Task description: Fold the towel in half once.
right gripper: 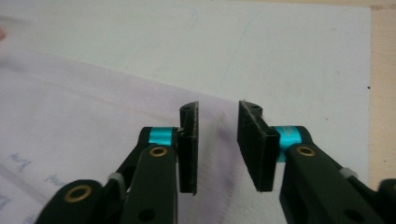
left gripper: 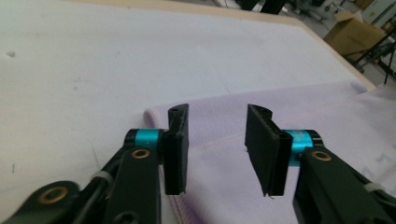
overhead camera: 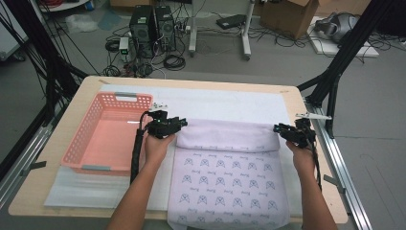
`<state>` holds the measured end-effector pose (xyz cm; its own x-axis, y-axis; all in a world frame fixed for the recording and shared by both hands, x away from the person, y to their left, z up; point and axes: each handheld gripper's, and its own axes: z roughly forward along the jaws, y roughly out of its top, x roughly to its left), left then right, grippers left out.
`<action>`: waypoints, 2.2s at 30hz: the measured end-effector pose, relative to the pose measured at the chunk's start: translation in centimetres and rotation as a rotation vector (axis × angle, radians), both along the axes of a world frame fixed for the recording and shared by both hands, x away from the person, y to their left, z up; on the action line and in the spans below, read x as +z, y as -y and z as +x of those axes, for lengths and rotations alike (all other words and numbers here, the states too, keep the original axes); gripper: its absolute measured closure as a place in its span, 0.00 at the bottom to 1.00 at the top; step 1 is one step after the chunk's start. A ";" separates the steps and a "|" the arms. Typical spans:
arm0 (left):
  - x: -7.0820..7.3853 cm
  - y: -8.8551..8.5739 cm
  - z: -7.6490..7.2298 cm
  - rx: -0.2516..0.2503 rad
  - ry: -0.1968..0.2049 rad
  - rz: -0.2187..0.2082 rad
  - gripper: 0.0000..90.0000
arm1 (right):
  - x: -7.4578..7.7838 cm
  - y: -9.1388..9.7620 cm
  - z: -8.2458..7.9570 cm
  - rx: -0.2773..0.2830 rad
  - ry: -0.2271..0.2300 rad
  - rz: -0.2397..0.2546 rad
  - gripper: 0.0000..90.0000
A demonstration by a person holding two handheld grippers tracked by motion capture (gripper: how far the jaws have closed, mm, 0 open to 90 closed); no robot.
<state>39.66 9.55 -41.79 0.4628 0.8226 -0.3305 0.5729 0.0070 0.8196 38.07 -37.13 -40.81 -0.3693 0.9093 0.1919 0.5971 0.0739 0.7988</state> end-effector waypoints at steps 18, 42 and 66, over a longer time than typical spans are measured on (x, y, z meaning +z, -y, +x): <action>-2.9 0.9 -1.4 -0.041 -0.133 0.087 0.95 | -1.8 -0.2 -1.3 0.065 -0.128 -0.073 0.97; -2.6 -1.2 -11.2 -0.154 0.036 -0.006 0.95 | -2.2 1.9 -10.9 0.152 -0.025 0.020 0.97; -2.7 -1.9 -17.2 -0.239 0.033 -0.014 0.64 | -2.7 2.1 -18.5 0.196 -0.078 0.046 0.71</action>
